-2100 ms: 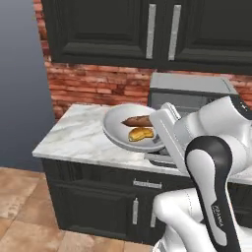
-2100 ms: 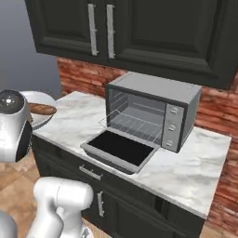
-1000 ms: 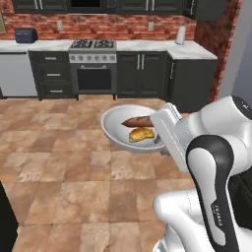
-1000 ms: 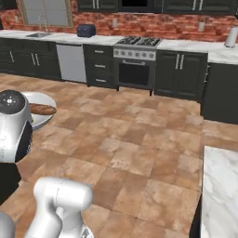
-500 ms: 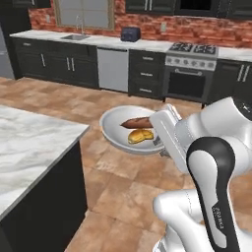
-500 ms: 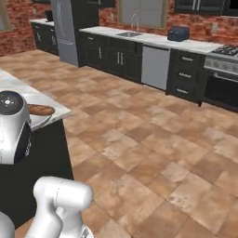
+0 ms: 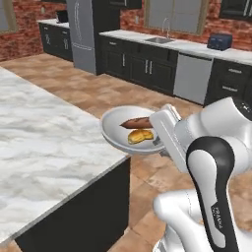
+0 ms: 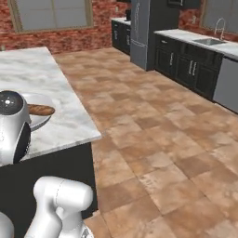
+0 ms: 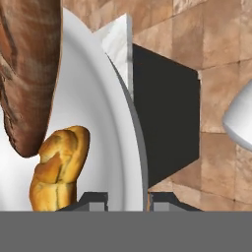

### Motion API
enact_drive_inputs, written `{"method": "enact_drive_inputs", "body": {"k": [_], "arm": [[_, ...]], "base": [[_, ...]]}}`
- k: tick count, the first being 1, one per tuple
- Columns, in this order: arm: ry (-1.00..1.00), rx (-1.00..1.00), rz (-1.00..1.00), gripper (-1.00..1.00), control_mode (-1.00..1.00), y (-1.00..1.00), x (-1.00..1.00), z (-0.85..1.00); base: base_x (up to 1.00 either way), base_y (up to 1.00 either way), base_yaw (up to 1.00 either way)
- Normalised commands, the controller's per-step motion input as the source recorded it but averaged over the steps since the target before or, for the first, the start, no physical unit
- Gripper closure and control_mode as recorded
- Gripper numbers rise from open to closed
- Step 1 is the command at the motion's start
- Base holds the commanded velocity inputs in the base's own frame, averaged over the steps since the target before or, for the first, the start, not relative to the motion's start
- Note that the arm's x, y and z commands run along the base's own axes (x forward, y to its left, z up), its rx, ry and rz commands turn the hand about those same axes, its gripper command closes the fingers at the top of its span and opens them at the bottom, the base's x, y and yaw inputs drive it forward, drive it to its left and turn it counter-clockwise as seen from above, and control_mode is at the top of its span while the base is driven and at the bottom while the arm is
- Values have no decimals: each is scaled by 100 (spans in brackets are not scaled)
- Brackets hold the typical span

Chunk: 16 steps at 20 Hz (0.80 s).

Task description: Pick up the heated bread from the toaster oven and place it in the bowl. Then move the bread bowl to the dining counter.

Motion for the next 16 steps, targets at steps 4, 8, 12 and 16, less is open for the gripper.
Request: {"method": "enact_drive_inputs", "body": {"k": [4, 8, 12, 16], "arm": [[0, 0, 0, 100, 100, 0, 0, 0], [0, 0, 0, 100, 100, 0, 0, 0], [0, 0, 0, 100, 100, 0, 0, 0], [0, -3, 0, 100, -100, 7, 13, -3]], "base": [[89, -38, 74], [80, -48, 72], [45, 0, 34], [34, 14, 2]]}}
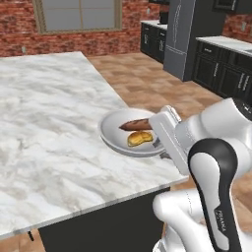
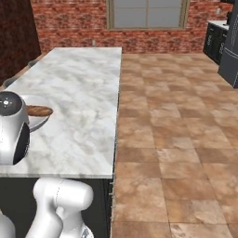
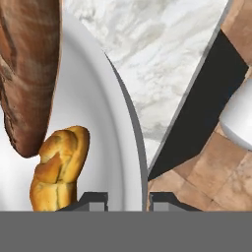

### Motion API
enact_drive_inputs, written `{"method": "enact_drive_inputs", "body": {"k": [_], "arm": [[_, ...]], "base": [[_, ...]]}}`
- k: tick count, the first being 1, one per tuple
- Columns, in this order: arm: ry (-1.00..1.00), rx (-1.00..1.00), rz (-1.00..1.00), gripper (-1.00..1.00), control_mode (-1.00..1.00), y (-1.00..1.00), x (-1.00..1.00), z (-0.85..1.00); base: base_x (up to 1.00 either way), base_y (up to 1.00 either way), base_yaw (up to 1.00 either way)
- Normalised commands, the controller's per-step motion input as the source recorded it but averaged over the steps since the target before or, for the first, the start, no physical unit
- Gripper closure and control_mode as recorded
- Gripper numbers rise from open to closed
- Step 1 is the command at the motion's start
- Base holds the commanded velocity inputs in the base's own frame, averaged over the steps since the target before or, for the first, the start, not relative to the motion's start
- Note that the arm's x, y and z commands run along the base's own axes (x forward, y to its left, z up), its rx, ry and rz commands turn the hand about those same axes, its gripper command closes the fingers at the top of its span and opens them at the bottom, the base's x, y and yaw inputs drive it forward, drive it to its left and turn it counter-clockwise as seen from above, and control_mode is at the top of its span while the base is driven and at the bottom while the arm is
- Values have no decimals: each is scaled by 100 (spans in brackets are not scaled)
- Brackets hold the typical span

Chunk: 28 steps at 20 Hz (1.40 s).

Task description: Pick up the heated bread from the toaster oven and place it in the bowl. Then move the bread bowl to the dining counter.

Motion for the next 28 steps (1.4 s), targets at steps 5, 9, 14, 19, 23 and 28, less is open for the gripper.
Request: {"method": "enact_drive_inputs", "body": {"k": [5, 9, 14, 19, 23, 28], "arm": [[5, -6, 5, 100, -100, 5, 91, -44], [17, 0, 48, 100, -100, -1, 96, -50], [18, 0, 54, 100, -100, 7, 81, -41], [14, -7, 13, 100, -100, 93, 93, -53], [4, -4, 1, 100, -100, 62, 100, -52], [0, -9, 0, 100, -100, 30, 98, -63]], "base": [[0, 0, 0], [0, 0, 0], [0, 0, 0], [0, 0, 0], [0, 0, 0], [0, 0, 0]]}}
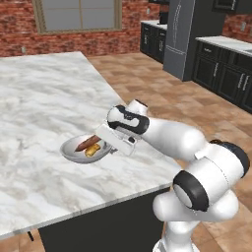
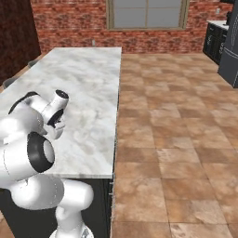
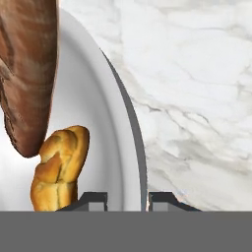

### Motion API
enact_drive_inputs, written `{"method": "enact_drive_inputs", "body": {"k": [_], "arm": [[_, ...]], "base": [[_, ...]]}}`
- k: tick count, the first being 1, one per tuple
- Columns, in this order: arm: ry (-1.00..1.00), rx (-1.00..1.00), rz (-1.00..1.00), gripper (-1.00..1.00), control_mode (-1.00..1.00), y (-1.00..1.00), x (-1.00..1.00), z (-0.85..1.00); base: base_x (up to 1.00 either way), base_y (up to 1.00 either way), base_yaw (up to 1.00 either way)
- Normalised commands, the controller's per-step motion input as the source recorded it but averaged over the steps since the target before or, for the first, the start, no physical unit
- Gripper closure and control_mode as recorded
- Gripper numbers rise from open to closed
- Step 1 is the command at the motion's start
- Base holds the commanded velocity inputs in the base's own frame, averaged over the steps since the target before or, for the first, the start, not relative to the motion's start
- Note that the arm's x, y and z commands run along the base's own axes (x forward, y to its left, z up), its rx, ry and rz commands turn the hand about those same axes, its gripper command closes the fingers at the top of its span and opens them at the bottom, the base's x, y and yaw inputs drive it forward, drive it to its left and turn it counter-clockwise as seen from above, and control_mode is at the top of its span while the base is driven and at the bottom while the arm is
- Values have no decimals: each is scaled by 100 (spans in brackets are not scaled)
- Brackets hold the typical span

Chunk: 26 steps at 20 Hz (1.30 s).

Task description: Pick up the heated bread from the toaster oven and place it in the bowl. Then move the bread bowl to the dining counter.

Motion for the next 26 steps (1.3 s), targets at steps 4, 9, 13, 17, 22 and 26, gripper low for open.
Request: {"method": "enact_drive_inputs", "body": {"k": [4, 9, 13, 17, 22, 26], "arm": [[0, -14, 0, 100, -100, 26, 93, -83], [0, -10, 0, 100, -100, 17, 83, -76], [0, -4, 0, -100, -100, 0, 13, -23], [-1, 0, -1, -100, -100, -3, -20, 13], [-8, 1, -2, -100, -100, -48, -82, 46], [-20, 4, -2, -100, -100, -75, -100, 40]], "base": [[0, 0, 0], [0, 0, 0], [0, 0, 0], [0, 0, 0], [0, 0, 0], [0, 0, 0]]}}
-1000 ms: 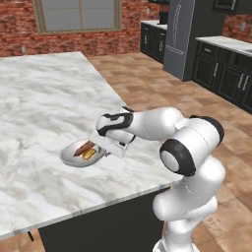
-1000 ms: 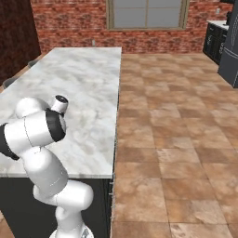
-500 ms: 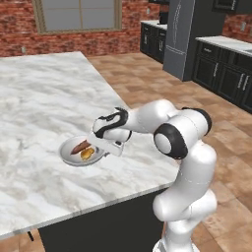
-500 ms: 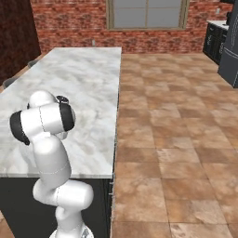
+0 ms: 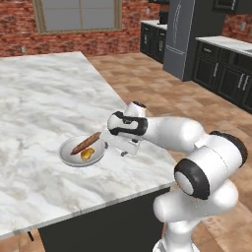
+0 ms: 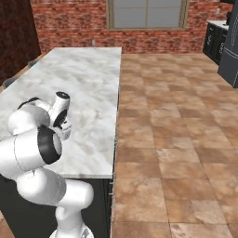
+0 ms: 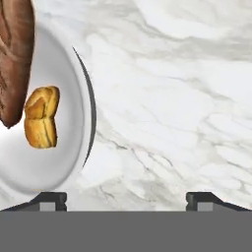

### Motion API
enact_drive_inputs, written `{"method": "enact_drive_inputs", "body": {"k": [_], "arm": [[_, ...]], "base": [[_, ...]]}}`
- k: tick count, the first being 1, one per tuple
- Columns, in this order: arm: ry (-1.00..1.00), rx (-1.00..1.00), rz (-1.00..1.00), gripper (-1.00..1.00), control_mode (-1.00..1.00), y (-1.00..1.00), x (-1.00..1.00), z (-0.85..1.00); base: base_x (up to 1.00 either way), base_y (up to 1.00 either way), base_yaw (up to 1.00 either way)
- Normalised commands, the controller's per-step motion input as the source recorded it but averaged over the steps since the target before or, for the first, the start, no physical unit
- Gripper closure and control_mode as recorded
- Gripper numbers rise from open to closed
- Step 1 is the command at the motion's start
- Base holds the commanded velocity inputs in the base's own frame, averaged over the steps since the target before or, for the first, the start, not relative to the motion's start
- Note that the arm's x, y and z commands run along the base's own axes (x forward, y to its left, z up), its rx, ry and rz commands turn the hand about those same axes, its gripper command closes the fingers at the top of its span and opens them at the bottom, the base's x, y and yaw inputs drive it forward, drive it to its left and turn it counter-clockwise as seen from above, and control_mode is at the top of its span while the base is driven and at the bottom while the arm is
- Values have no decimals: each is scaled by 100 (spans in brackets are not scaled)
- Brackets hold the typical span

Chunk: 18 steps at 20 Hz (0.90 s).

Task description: Pick up the heated bread from the toaster oven and place it in the bowl. Then move the bread bowl to the dining counter.

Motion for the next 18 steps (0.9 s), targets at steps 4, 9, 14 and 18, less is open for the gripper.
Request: {"method": "enact_drive_inputs", "body": {"k": [4, 9, 14, 18], "arm": [[-32, 7, 0, -100, -100, -88, -100, 31], [-40, 4, 0, -100, -100, -93, -100, 21], [-45, 1, -2, -100, -100, -70, -100, 12], [-9, 2, -19, -100, -100, -46, -69, -4]], "base": [[0, 0, 0], [0, 0, 0], [0, 0, 0], [0, 0, 0]]}}
